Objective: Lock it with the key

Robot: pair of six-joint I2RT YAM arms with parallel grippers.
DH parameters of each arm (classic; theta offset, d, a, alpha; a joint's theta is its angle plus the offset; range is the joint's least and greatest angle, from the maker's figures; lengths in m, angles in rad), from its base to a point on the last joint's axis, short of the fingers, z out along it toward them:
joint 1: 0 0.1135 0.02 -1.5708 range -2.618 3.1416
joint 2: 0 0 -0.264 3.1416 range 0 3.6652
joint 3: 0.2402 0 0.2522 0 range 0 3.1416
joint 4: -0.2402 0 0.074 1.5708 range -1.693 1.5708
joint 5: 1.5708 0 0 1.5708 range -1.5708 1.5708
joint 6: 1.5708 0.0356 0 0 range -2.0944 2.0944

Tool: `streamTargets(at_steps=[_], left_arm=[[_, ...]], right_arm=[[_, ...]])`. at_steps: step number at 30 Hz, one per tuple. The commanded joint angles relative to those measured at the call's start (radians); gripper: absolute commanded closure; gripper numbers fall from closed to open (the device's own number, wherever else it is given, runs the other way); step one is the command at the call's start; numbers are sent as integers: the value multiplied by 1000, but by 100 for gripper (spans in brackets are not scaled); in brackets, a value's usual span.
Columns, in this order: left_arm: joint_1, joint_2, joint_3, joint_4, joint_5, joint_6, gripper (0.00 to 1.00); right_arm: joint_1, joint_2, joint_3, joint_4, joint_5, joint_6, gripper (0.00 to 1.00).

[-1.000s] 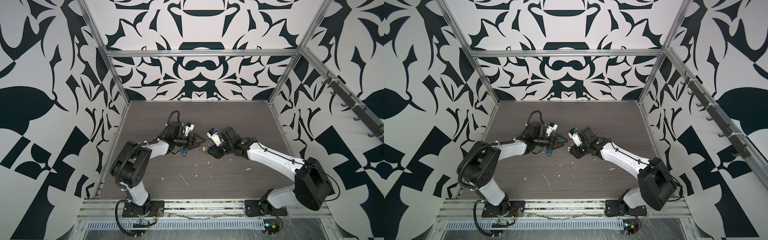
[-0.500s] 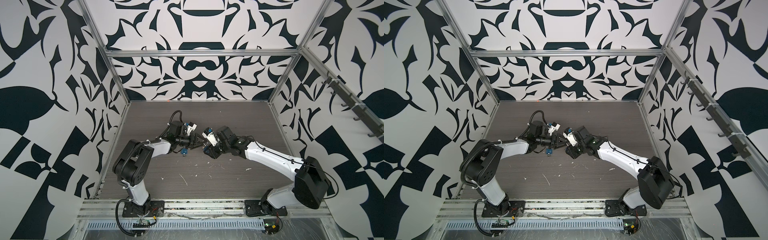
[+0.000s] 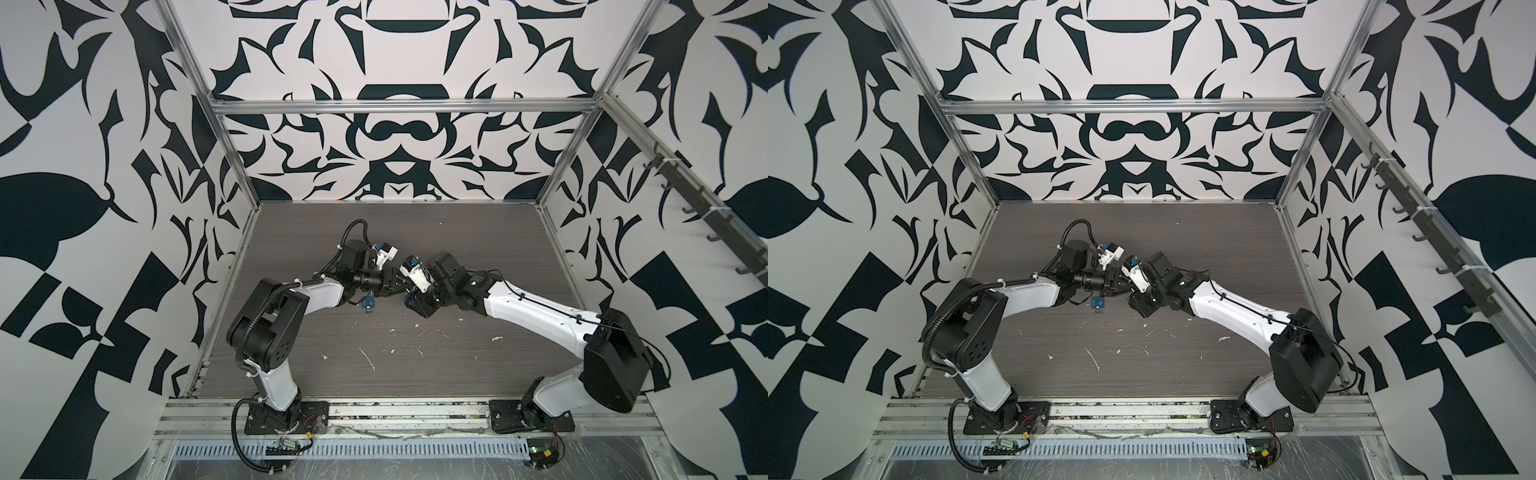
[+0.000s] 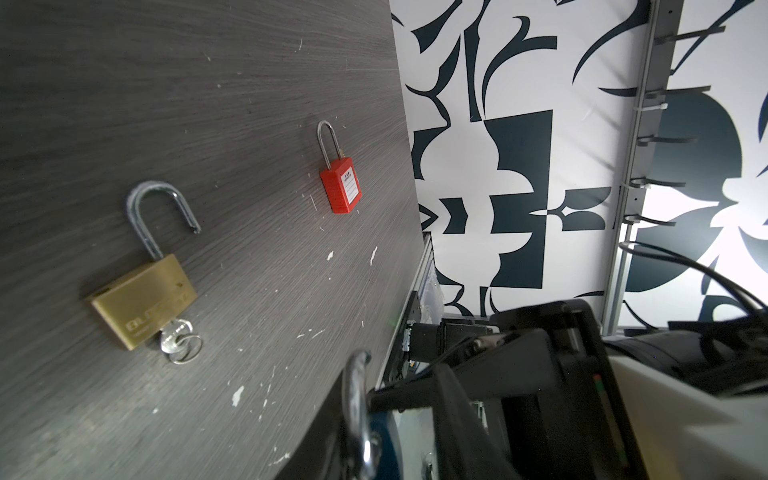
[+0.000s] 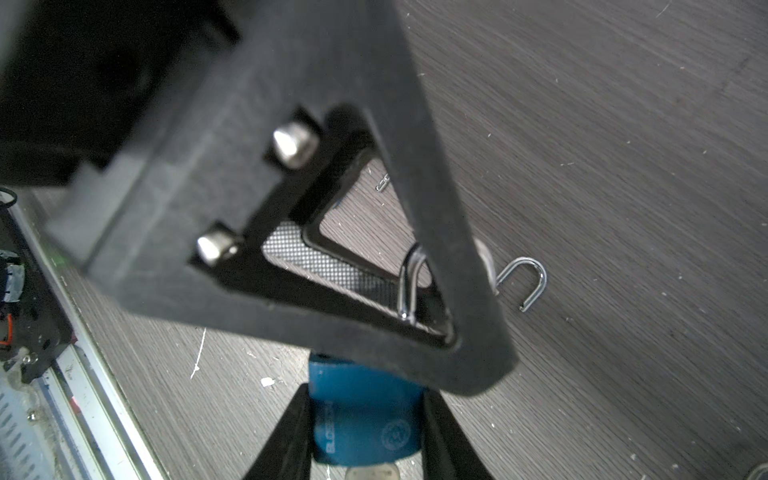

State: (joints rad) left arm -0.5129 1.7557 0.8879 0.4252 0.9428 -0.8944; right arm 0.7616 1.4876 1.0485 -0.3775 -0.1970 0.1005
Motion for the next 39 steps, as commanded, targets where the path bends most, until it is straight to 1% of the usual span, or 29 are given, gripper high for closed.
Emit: streamTargets(at_steps=[1, 9, 11, 12, 16, 18, 20, 22, 24, 26, 28, 30, 33, 35, 37, 38, 39], left_arm=[[-5, 17, 17, 4, 17, 3, 70], [-6, 26, 27, 9, 14, -9, 88], [-7, 23, 23, 43, 12, -32, 94], [-6, 23, 19, 65, 10, -45, 100], [-6, 18, 0, 147, -6, -104, 100], [-6, 10, -16, 197, -32, -143, 100], [-6, -4, -42, 264, -81, -204, 100], [-7, -11, -73, 341, -145, -297, 100], [-6, -3, -116, 487, -214, -424, 100], [-9, 30, -141, 661, -242, -539, 100], [-8, 78, -148, 799, -257, -638, 100], [-8, 123, -156, 912, -282, -717, 100], [-11, 152, -171, 984, -310, -755, 100], [-12, 150, -176, 982, -314, -746, 100], [-11, 143, -182, 983, -314, -744, 100], [-11, 140, -182, 982, -311, -742, 100], [-12, 139, -182, 980, -305, -745, 100]], right_arm=[[10, -12, 52, 23, 15, -15, 71], [12, -15, 44, 30, 52, -8, 70], [13, -11, 40, 36, 58, 0, 70], [13, -10, 36, 43, 63, 7, 69], [13, -11, 24, 72, 85, 35, 64], [12, -22, 21, 86, 101, 58, 58], [12, -49, 18, 90, 146, 87, 50], [9, -93, 5, 103, 193, 114, 43], [7, -161, -33, 136, 229, 129, 38], [-6, -240, -91, 200, 224, 155, 32], [-58, -291, -127, 234, 143, 221, 31], [-157, -308, -145, 240, -8, 354, 32], [-308, -323, -222, 327, -214, 642, 38], [-347, -341, -279, 424, -307, 761, 38], [-351, -352, -298, 453, -344, 814, 38], [-351, -358, -301, 459, -356, 819, 38], [-342, -368, -296, 459, -366, 781, 38]])
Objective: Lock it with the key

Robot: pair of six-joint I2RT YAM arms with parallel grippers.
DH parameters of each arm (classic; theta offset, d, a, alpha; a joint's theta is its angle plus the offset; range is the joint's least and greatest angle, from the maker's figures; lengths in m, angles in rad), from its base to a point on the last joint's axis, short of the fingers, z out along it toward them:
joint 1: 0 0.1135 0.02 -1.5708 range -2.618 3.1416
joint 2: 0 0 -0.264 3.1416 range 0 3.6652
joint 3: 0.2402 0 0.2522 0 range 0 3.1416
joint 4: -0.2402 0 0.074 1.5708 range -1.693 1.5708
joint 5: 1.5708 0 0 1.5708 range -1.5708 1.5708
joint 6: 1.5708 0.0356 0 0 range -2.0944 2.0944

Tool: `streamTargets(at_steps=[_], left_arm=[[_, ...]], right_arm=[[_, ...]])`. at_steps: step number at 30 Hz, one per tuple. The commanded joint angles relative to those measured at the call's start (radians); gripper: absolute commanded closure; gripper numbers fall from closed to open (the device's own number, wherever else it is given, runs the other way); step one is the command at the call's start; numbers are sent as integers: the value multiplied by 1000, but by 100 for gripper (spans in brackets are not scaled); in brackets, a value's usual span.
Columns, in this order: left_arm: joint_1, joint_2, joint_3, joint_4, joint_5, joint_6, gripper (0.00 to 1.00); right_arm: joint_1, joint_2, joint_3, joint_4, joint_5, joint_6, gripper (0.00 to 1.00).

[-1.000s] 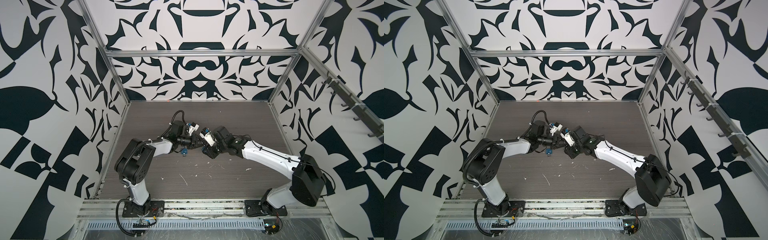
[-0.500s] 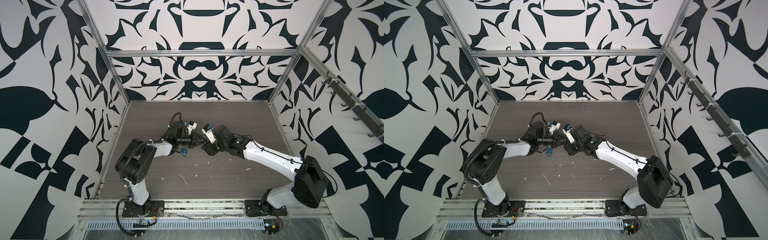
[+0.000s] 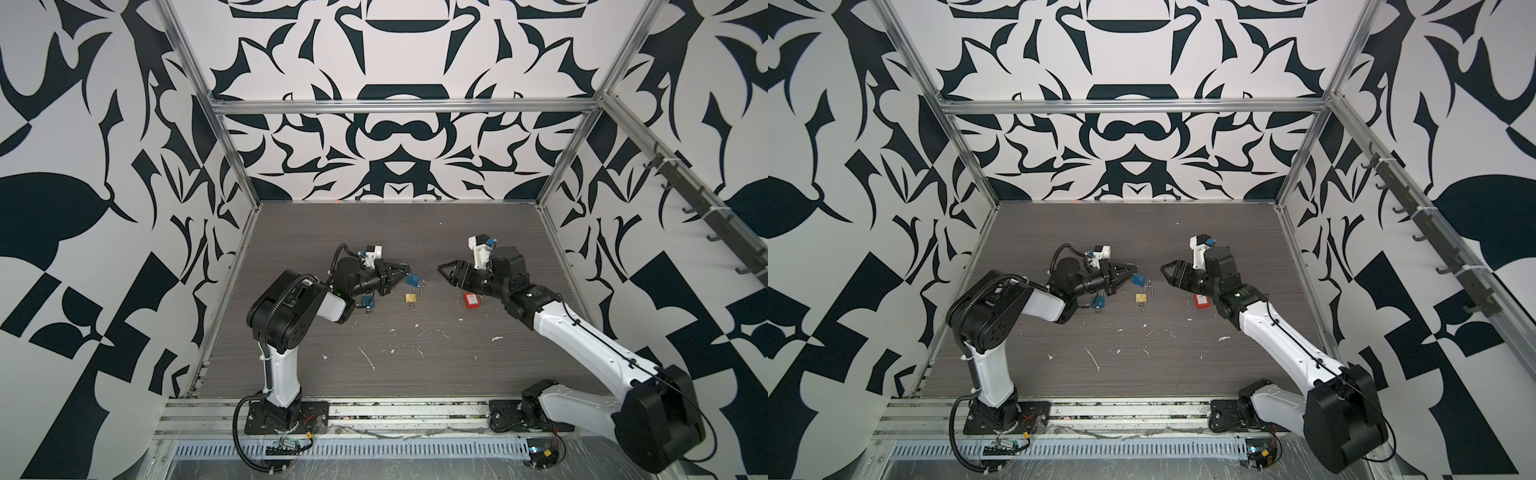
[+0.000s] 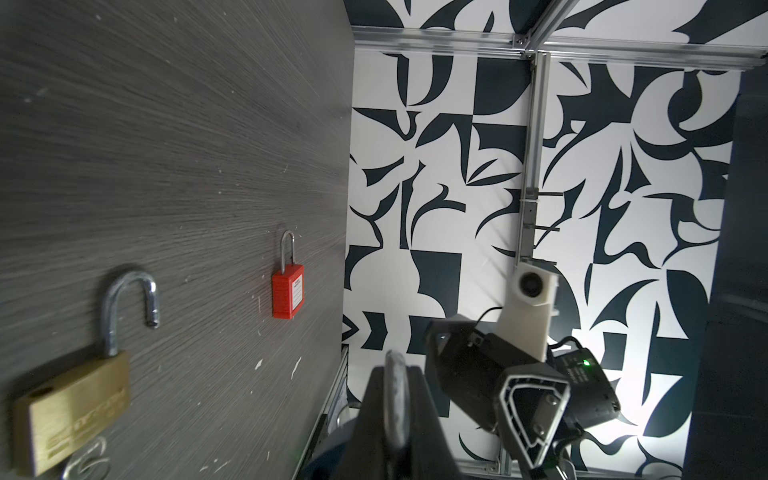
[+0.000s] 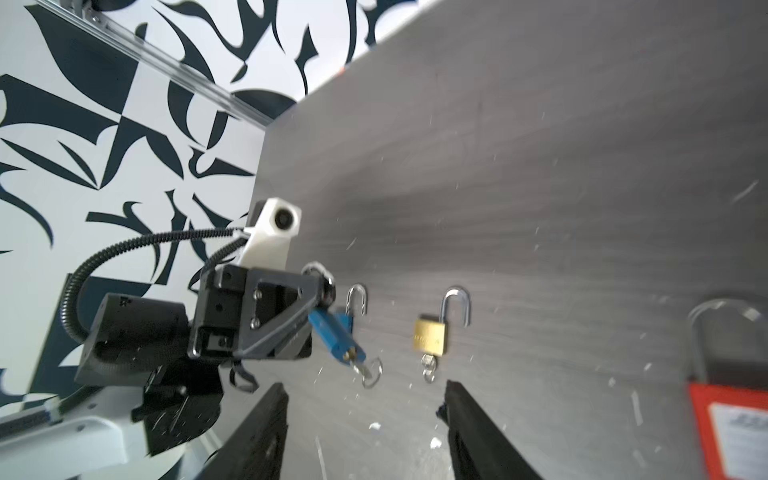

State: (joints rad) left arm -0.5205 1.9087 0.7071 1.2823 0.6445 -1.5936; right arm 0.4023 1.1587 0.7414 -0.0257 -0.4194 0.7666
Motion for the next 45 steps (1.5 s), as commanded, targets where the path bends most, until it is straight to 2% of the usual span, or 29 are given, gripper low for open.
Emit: streamTargets(at_steps=[1, 3, 5, 7, 10, 14, 17, 19, 24, 30, 38, 45], left_arm=[[-5, -15, 0, 123, -5, -48, 100], [-8, -19, -2, 123, -1, -46, 100], [-11, -23, -4, 123, -1, -42, 100], [-12, -30, -9, 123, -3, -36, 100], [-11, -41, -13, 114, 0, -20, 100], [-12, -54, -15, 94, 4, 2, 100], [-11, -60, -15, 76, 7, 21, 100], [-11, -63, -15, 66, 8, 32, 100], [-11, -63, -11, 55, 7, 46, 100], [-11, -58, -1, 54, 14, 46, 100], [-12, -76, 13, 21, 17, 71, 100], [-12, -116, 11, -24, 24, 99, 100]], right_arm=[[29, -55, 25, 67, -127, 60, 38], [44, -79, 65, -92, -23, -51, 38], [31, -86, 51, -83, -28, -20, 38], [11, -73, -2, 34, -104, 96, 38], [-2, -12, -109, 380, -233, 403, 39], [13, 98, -216, 841, -238, 769, 40], [24, 139, -234, 988, -219, 875, 40], [34, 147, -226, 1010, -217, 892, 40], [40, 107, -220, 933, -202, 856, 40], [56, 106, -212, 961, -212, 863, 39], [156, 224, -195, 1108, -209, 935, 38], [163, 286, -213, 1193, -187, 967, 39]])
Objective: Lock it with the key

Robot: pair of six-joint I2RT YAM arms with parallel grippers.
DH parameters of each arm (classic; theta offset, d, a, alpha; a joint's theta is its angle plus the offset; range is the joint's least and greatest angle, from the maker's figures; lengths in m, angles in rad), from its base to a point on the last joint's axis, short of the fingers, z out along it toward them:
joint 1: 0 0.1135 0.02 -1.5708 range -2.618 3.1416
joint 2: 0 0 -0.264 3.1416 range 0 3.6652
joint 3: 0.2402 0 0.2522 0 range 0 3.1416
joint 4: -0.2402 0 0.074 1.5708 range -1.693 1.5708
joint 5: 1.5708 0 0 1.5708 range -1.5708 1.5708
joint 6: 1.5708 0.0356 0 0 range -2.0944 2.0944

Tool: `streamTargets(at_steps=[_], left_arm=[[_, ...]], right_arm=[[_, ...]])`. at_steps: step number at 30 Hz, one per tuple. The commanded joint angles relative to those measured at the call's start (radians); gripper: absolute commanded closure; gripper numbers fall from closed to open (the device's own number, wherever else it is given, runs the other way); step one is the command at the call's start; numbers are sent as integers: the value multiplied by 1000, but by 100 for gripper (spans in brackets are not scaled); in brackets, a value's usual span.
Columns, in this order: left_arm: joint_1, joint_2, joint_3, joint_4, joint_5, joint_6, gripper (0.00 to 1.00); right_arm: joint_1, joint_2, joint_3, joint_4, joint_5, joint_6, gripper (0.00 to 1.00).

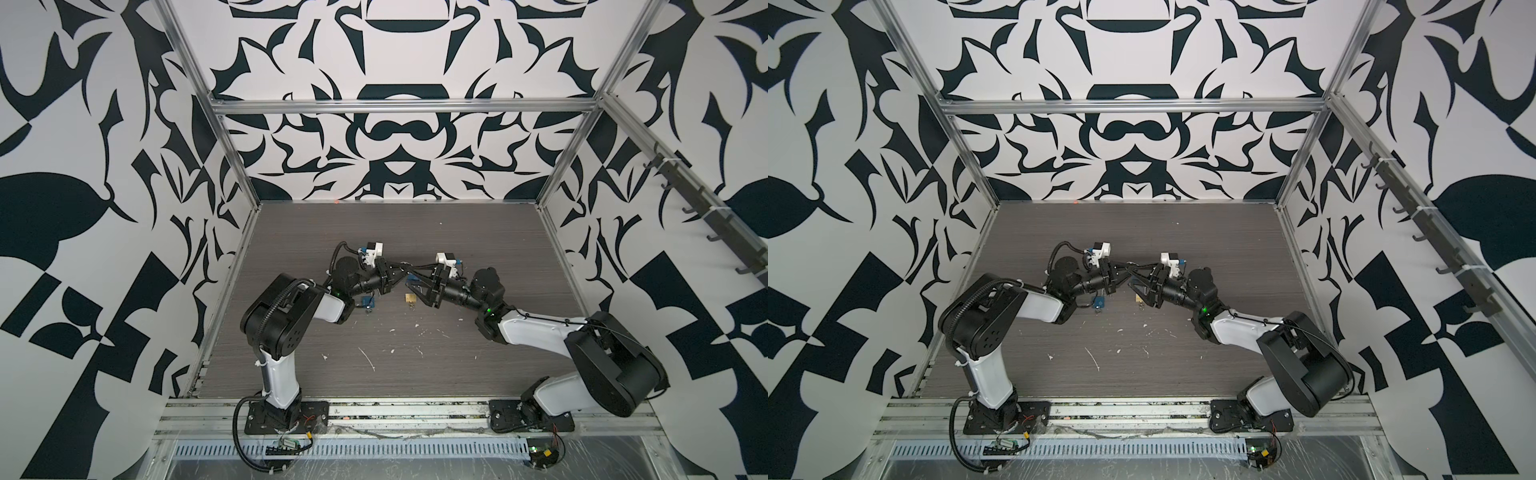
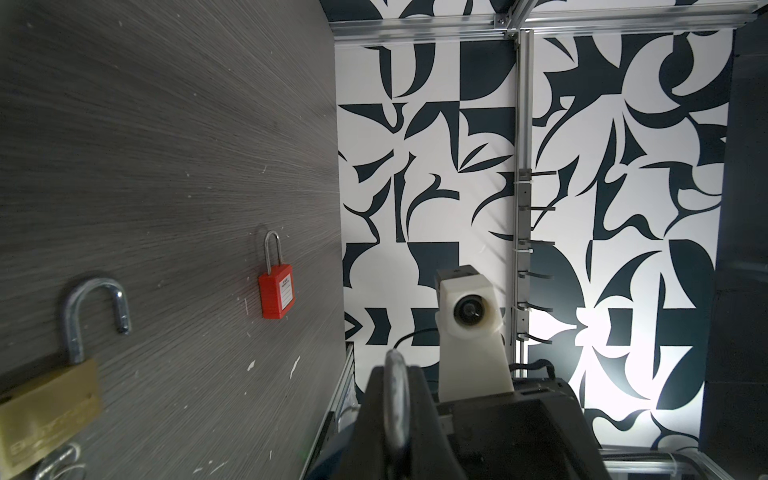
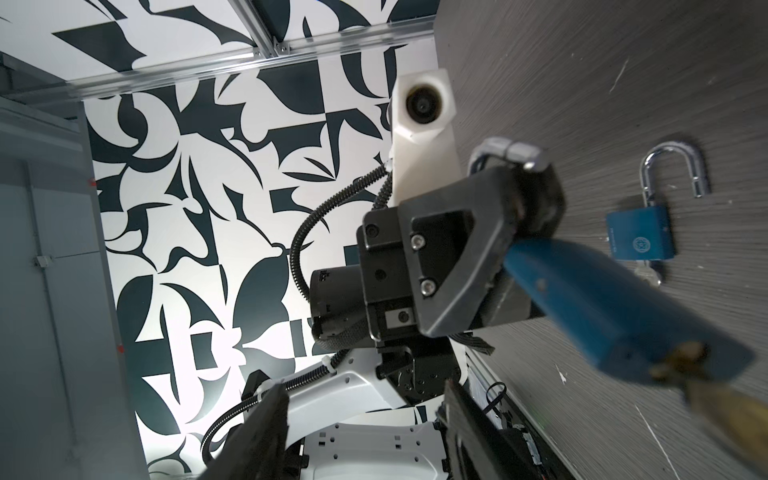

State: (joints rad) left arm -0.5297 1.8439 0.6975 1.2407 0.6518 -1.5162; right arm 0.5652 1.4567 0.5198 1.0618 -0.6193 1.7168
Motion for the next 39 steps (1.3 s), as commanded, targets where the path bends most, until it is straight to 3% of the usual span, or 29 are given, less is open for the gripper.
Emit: streamTargets(at_steps=[1, 18, 39], left_arm=[[-3, -59, 18, 10, 16, 27, 100], [-4, -79, 23, 11, 37, 45, 100], [-10, -78, 46, 49, 92, 57, 100]], right_arm=[[-1, -14, 9, 94, 11, 11, 39], [-72, -20, -41, 18, 15, -21, 40], [-107, 71, -10, 115, 17, 19, 46]])
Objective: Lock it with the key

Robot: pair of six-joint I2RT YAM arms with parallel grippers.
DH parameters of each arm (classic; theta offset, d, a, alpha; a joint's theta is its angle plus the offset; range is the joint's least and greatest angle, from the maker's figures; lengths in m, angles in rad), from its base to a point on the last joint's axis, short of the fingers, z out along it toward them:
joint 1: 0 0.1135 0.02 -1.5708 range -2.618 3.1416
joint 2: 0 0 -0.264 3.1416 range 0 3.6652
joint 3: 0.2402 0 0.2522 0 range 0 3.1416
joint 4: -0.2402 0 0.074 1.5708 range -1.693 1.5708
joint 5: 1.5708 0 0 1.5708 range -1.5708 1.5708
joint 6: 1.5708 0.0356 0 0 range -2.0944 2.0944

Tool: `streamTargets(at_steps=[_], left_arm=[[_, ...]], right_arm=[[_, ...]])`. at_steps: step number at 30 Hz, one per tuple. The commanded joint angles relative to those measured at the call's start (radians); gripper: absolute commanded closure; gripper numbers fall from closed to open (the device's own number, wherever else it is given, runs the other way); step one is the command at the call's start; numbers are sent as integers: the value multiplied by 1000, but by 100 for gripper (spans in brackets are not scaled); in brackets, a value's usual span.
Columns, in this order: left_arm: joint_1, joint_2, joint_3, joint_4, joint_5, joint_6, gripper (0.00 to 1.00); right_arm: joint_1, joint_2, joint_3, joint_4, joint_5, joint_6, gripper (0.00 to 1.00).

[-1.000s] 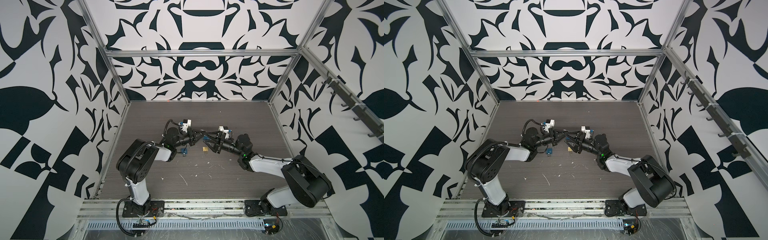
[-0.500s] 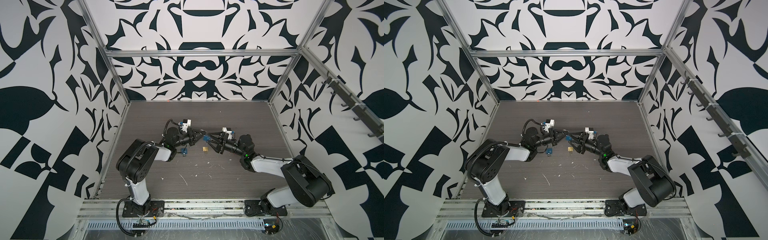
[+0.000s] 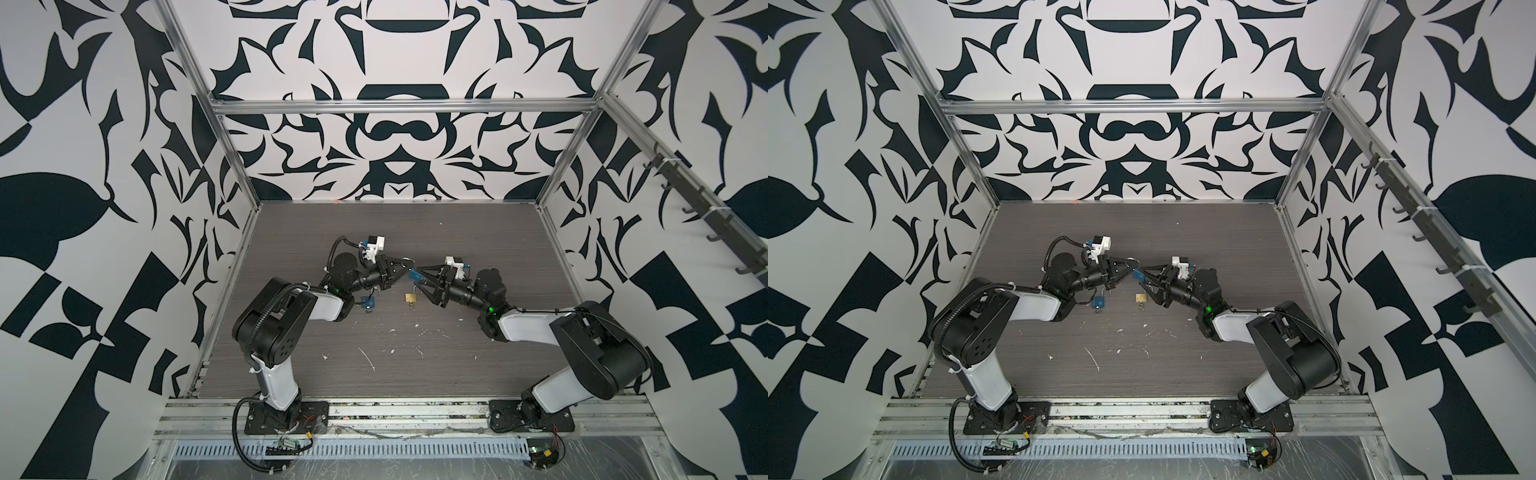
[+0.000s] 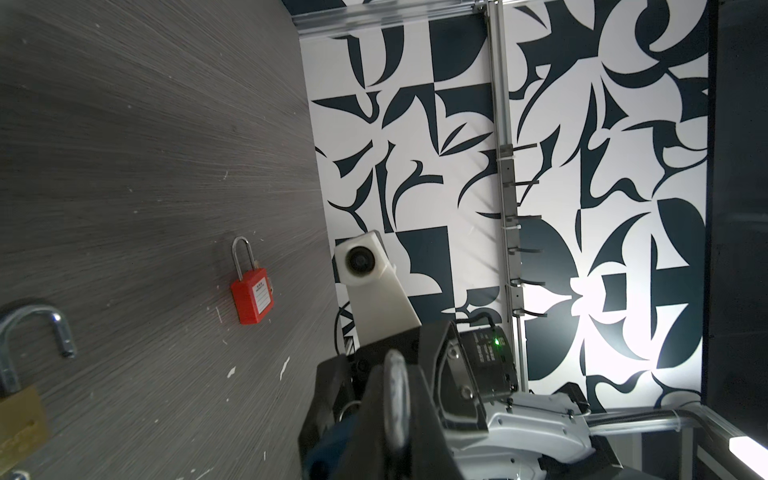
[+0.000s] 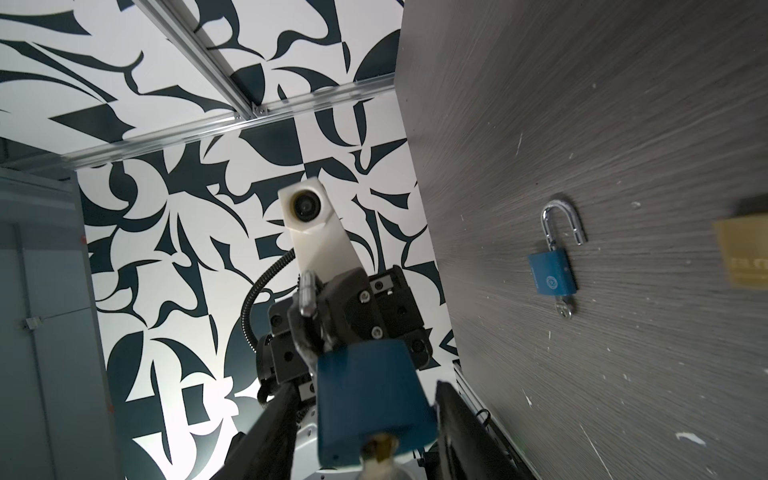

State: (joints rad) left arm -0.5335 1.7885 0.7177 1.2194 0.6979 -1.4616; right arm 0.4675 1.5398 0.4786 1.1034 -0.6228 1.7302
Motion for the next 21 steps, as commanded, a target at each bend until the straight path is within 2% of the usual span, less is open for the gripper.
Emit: streamTargets(at_steps=[1, 8, 10, 13, 15, 17, 19, 20, 21], left_arm=[[-7, -20, 27, 73, 47, 1, 100], [-16, 2, 38, 85, 55, -5, 100], [-16, 8, 45, 92, 58, -12, 100], [-17, 16, 52, 97, 58, -23, 100], [-16, 21, 58, 97, 64, -44, 100], [-16, 20, 61, 97, 67, -73, 100], [-17, 12, 60, 86, 67, -100, 100], [-17, 2, 58, 65, 67, -113, 100], [-16, -8, 58, 39, 66, -120, 100]], right_arm=[[-12, -12, 32, 75, 21, 8, 47], [-18, -7, 43, 111, 12, 37, 48], [-18, -15, 42, 105, 5, 18, 47], [-17, -47, 43, 44, -17, -74, 46], [-18, -107, 45, -49, -28, -186, 45], [-24, -205, 91, -367, -36, -419, 43], [-21, -311, 161, -751, 58, -687, 40], [-15, -352, 184, -867, 101, -816, 39], [-15, -384, 195, -935, 128, -891, 39]])
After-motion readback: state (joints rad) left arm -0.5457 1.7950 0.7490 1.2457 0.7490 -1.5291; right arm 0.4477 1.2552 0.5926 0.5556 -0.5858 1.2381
